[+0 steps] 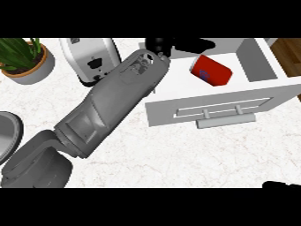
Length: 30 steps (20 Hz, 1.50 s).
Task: Pick up the can, place it into the drawer and close the drawer
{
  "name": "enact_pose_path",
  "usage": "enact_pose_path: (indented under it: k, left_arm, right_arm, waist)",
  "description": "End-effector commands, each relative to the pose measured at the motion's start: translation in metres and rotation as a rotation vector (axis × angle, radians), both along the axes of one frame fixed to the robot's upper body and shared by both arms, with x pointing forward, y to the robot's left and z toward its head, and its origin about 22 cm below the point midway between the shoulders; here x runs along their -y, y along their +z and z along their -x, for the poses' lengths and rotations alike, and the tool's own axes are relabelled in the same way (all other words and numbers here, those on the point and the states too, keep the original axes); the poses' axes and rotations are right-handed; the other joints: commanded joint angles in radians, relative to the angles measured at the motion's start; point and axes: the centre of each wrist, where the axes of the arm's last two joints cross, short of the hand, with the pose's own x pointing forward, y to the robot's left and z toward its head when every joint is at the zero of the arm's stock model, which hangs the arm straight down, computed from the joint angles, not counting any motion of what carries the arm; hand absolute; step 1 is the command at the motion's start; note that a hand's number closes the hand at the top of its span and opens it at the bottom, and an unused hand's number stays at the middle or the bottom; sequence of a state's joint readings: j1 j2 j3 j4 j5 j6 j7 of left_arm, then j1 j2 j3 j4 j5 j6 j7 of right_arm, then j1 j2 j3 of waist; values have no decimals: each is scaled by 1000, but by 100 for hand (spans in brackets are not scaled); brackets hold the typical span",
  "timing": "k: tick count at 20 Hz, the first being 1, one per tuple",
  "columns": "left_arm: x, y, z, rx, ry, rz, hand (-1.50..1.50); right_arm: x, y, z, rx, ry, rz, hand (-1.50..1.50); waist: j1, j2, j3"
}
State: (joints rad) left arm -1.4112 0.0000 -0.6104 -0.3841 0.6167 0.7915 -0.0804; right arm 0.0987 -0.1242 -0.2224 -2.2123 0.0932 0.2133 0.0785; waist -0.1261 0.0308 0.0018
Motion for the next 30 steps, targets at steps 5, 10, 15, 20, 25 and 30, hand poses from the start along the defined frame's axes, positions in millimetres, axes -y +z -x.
enact_pose_path:
  k: [5, 10, 15, 20, 25, 30]
  left_arm:
    - [11, 15, 6, 22, -22, 72, -150]
    - [14, 23, 6, 49, -24, 105, -150]
    - [19, 36, 6, 58, -3, 77, -150]
    - [22, 34, 12, 28, -35, 115, -150]
    - [13, 25, 11, 30, -5, 106, -150]
    - [-15, 52, 7, 33, 2, 97, -150]
  right_arm:
    - [-19, 16, -13, 73, -4, 212, -150]
    - [-19, 4, -21, 73, -58, 431, -150]
    - [-35, -6, -43, 57, -84, 632, -150]
    - [-66, -26, -56, 25, -102, 746, -150]
    - [-52, -62, -86, -37, -167, 882, -150]
    - [-57, -93, -102, -53, -240, 822, -150]
  waist:
    - [37, -8, -1]
    - [74, -16, -1]
    - [90, -16, -1]
    - [123, -30, -2]
    - [142, -31, -1]
    - [158, -39, -1]
